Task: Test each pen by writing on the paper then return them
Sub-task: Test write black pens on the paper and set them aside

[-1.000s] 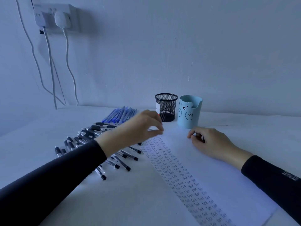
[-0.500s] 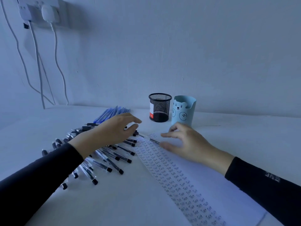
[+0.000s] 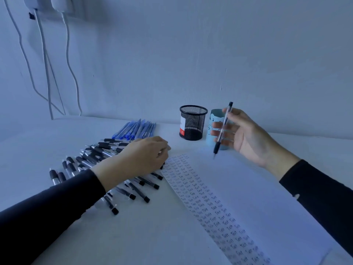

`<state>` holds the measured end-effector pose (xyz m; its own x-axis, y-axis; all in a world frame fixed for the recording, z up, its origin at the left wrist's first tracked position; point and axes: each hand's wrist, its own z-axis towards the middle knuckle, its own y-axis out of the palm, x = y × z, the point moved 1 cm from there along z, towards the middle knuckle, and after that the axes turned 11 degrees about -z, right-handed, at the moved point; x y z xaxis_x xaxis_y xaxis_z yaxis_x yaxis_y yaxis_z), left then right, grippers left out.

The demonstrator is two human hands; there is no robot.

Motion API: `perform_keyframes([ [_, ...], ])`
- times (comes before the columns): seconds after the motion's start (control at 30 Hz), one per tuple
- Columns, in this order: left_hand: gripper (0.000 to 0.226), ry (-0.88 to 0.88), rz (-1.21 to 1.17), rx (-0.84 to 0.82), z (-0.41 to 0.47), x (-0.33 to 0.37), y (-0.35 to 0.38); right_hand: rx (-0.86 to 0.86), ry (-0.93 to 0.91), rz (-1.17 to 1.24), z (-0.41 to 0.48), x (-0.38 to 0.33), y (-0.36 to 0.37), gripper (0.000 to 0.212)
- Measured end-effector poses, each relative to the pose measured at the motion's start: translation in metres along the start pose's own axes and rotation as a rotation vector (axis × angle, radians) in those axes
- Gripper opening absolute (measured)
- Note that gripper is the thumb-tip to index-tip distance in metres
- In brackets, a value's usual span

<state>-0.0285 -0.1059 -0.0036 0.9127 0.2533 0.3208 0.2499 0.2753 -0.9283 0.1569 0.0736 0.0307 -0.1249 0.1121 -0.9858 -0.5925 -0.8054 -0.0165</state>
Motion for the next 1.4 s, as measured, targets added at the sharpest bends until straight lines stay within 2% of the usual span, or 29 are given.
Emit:
perform_keyframes([
  [0.1, 0.052, -0.003, 0.082, -0.077, -0.009, 0.020, 0.014, -0.043, 0.055, -0.058, -0.002, 0.002, 0.004, 0.018],
  [0.27, 0.056, -0.060, 0.203, -0.174, -0.010, 0.019, 0.026, -0.005, 0.163, 0.013, -0.008, -0.003, 0.014, 0.059],
  [0.47, 0.056, -0.168, 0.213, -0.284, -0.004, -0.005, 0.012, 0.031, 0.210, 0.216, -0.007, 0.002, 0.002, 0.037],
  [0.6, 0.055, -0.190, 0.209, -0.295, -0.003, -0.010, 0.010, 0.035, 0.161, 0.238, -0.006, 0.002, 0.002, 0.046],
  [0.73, 0.062, -0.136, 0.149, -0.257, -0.002, -0.007, 0.009, -0.024, 0.099, 0.114, -0.005, 0.008, 0.013, 0.026],
  [0.83, 0.065, -0.070, 0.134, -0.249, -0.003, -0.004, 0.008, -0.122, 0.134, 0.071, -0.006, 0.015, 0.017, 0.043],
  [0.9, 0.064, -0.056, 0.141, -0.266, -0.003, -0.006, 0.009, -0.163, 0.192, -0.055, -0.004, 0.022, 0.021, 0.058],
  [0.97, 0.066, -0.068, 0.142, -0.289, -0.003, -0.008, 0.011, -0.111, 0.216, -0.178, 0.000, 0.029, 0.026, 0.060],
  [1.03, 0.069, -0.069, 0.159, -0.304, -0.002, -0.009, 0.013, -0.077, 0.205, -0.253, 0.004, 0.032, 0.029, 0.048],
  [1.17, 0.070, -0.059, 0.188, -0.307, -0.001, -0.011, 0.015, -0.166, 0.186, -0.302, 0.014, 0.030, 0.031, 0.029],
  [1.3, 0.067, -0.056, 0.201, -0.310, 0.000, -0.011, 0.016, -0.111, 0.106, -0.543, 0.026, 0.036, 0.039, 0.012],
  [1.4, 0.065, -0.050, 0.196, -0.317, 0.001, -0.012, 0.016, -0.005, 0.054, -0.680, 0.034, 0.045, 0.046, 0.032],
])
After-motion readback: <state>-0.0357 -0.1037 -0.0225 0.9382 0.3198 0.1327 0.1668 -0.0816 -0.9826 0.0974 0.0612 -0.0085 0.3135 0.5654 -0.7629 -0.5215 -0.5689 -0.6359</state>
